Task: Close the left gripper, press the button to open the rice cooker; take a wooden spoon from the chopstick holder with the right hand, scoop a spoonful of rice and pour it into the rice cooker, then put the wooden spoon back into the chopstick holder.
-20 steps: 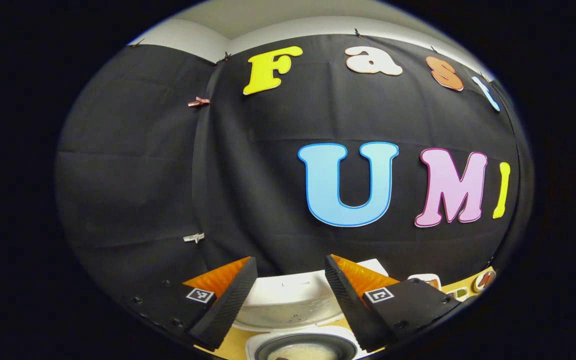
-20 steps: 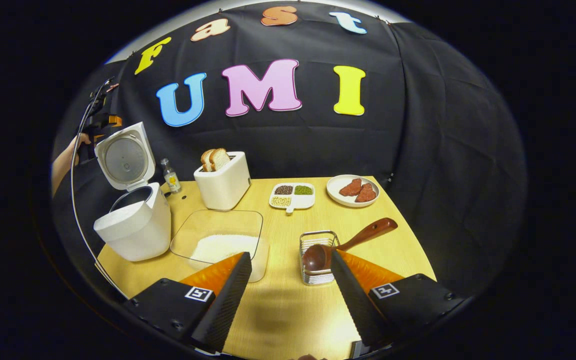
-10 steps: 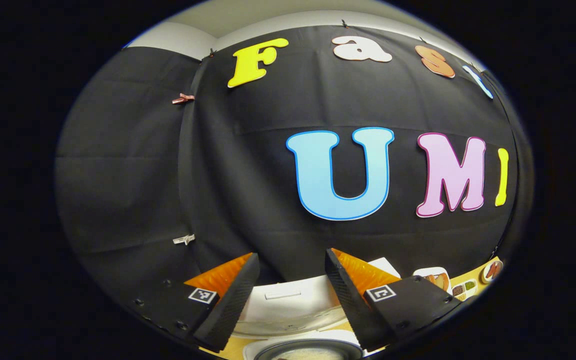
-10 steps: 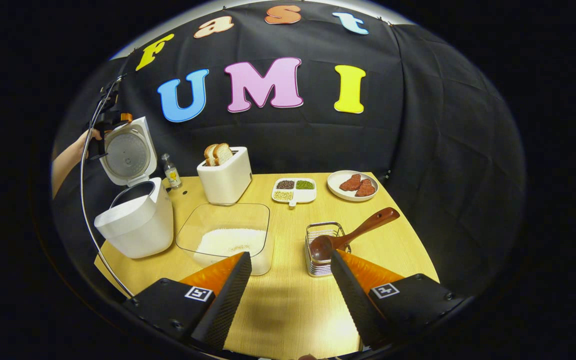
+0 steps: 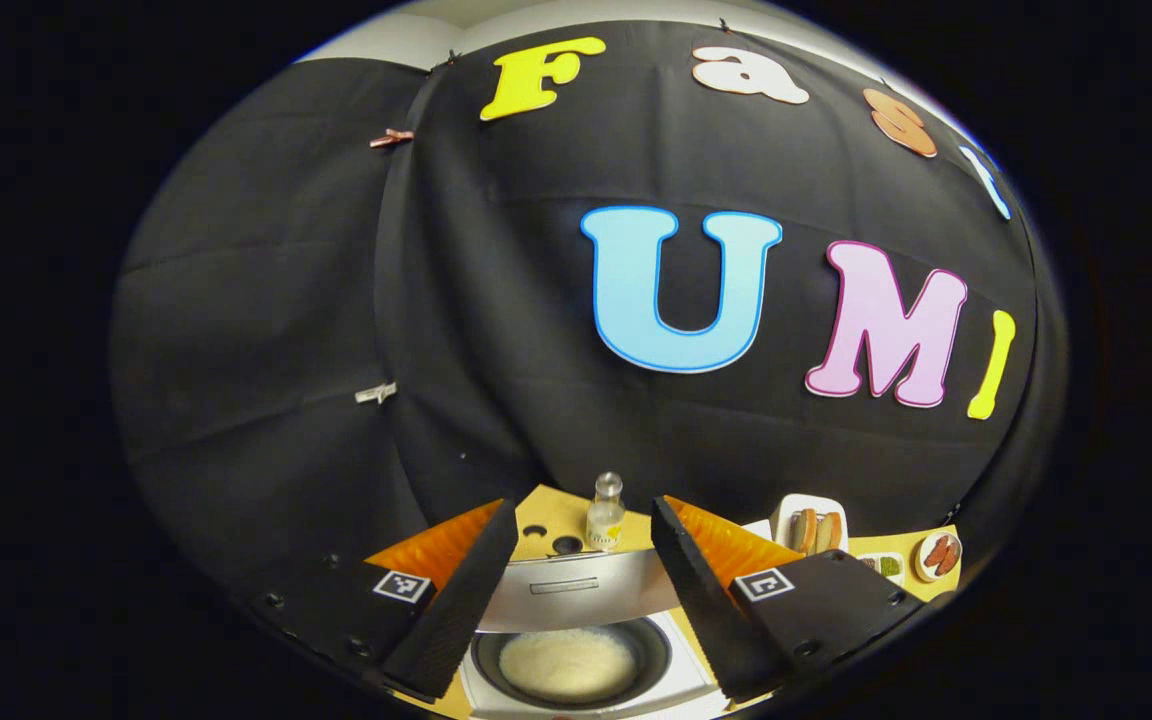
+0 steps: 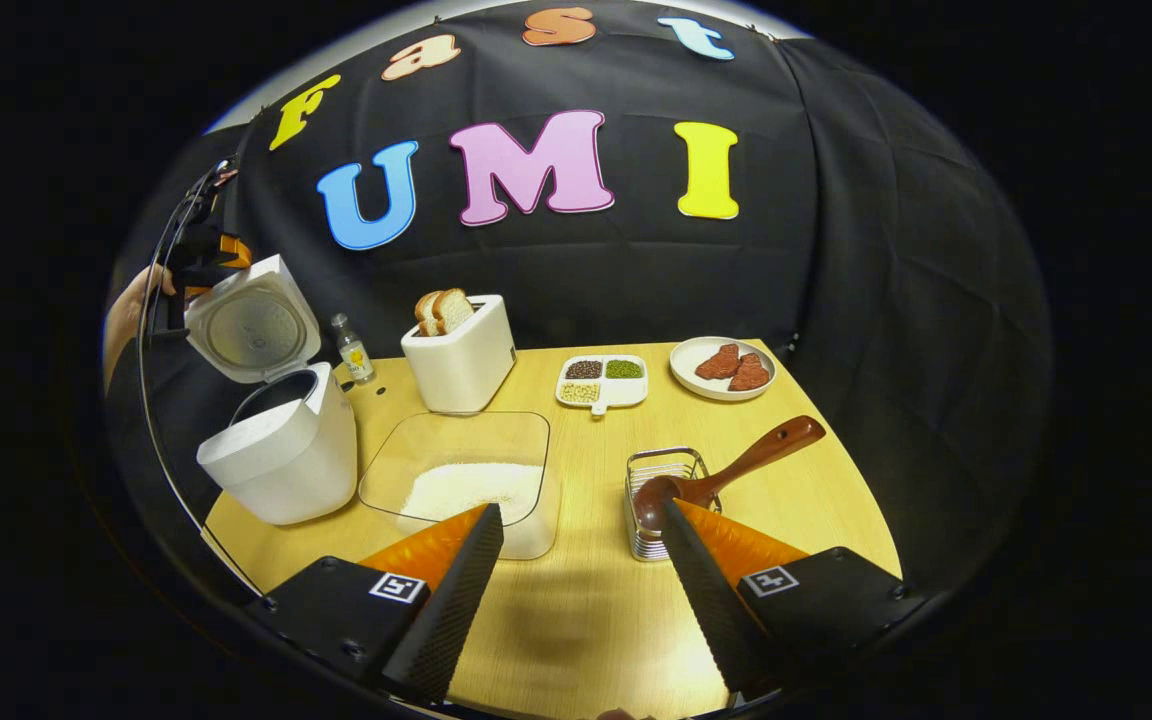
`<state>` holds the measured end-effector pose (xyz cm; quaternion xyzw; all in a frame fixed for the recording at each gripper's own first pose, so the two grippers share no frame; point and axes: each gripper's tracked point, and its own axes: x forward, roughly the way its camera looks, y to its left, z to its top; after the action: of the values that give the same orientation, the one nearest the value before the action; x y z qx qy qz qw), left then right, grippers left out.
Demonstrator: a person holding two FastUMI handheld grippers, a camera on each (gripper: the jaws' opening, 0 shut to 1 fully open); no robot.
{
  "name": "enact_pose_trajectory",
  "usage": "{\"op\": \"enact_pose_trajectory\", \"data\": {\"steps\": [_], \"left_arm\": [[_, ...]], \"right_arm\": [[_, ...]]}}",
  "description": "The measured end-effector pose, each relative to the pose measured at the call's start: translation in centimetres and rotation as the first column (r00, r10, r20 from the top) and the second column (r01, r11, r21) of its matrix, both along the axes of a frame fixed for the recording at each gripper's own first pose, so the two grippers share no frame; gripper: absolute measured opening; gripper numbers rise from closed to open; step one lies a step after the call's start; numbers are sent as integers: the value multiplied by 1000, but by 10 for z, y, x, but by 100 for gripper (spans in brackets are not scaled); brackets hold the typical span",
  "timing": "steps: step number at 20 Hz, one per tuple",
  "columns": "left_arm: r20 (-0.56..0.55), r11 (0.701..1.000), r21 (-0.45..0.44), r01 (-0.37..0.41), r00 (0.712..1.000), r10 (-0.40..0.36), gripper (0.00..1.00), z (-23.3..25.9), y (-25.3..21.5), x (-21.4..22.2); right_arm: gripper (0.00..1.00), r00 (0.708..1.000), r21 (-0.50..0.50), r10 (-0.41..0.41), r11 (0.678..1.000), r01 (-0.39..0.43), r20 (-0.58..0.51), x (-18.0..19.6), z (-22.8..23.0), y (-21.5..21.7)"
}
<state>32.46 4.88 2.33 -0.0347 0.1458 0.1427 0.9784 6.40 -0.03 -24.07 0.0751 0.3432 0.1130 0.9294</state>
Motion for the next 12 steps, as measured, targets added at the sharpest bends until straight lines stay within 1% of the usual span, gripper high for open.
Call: {"op": "enact_pose_trajectory", "data": {"steps": [5, 8, 12], "left_arm": [[-60, 997, -64, -45, 997, 41, 96, -43, -17, -37], [-100, 995, -81, -64, 993, 55, 96, -70, -25, -53], [-147, 996, -53, -73, 987, 65, 96, -105, -23, -60]], "right_arm": [[99, 999, 21, 12, 1000, -11, -37, -10, -10, -6], [99, 999, 24, 25, 999, -24, -25, -9, -5, -7], [99, 999, 22, 32, 999, -32, -26, -10, -5, -11]]}}
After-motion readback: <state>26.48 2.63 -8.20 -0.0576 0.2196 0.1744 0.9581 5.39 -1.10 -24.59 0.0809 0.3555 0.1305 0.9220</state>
